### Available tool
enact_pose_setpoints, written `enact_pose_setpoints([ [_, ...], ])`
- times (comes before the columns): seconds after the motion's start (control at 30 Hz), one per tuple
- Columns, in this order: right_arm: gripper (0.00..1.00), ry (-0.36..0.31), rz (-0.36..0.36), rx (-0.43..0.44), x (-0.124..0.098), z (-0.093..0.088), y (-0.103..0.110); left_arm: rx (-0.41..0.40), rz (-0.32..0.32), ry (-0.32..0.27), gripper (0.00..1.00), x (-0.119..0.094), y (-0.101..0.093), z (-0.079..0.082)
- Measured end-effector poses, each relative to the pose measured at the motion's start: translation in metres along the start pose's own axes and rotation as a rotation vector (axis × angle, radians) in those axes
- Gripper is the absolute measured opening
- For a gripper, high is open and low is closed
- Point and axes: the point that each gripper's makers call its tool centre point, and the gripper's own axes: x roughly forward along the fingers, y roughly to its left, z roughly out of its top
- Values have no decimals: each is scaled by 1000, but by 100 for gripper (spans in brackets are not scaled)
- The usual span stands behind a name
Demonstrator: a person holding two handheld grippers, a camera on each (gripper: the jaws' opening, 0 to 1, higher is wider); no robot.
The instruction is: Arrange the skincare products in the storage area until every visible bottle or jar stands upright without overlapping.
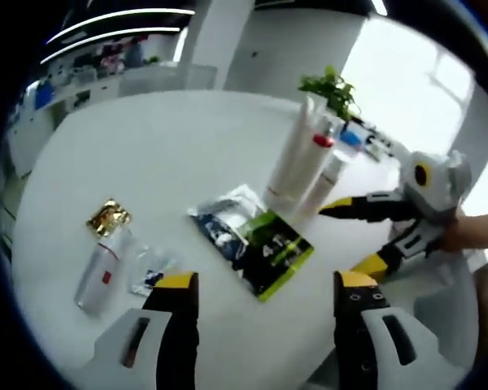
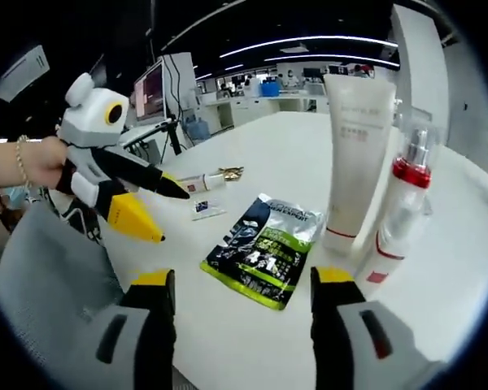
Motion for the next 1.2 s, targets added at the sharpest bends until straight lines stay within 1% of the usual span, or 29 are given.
enact_pose_setpoints([
  [0.07,77,-8,51,51,-3,1,10,6,-1,-7,67,-4,-3,-3],
  [0.13,81,-12,56,43,-7,3,13,-5,-6,-14,69,-8,-5,-5],
  [0.23,83,-17,67,27,-14,5,18,-10,-3,-23,72,-16,-6,-9],
  [0.3,83,-25,63,30,-19,6,18,-10,-1,-22,75,-19,-6,-12],
  [0.4,86,-46,54,61,-27,8,14,-15,1,-21,78,-26,-7,-16],
  [0.5,87,-56,38,69,-34,8,10,-17,16,-30,82,-35,-3,-19],
  [0.6,89,-71,38,79,-42,10,8,-19,28,-41,86,-43,-1,-20],
  [0.7,95,-86,50,88,-51,12,10,-18,37,-45,89,-50,-1,-21],
  [0.8,98,-100,42,81,-58,13,8,-29,38,-60,90,-55,-2,-19],
  [0.87,100,-104,39,95,-62,14,7,-34,40,-70,92,-58,-3,-18],
  [0.97,100,-109,30,96,-67,15,6,-32,42,-74,93,-62,-5,-19],
  [1.1,100,-139,13,93,-74,20,4,-41,53,-94,93,-69,-4,-17],
  [1.2,99,-140,-3,102,-78,19,1,-46,60,-98,93,-73,-4,-19],
])
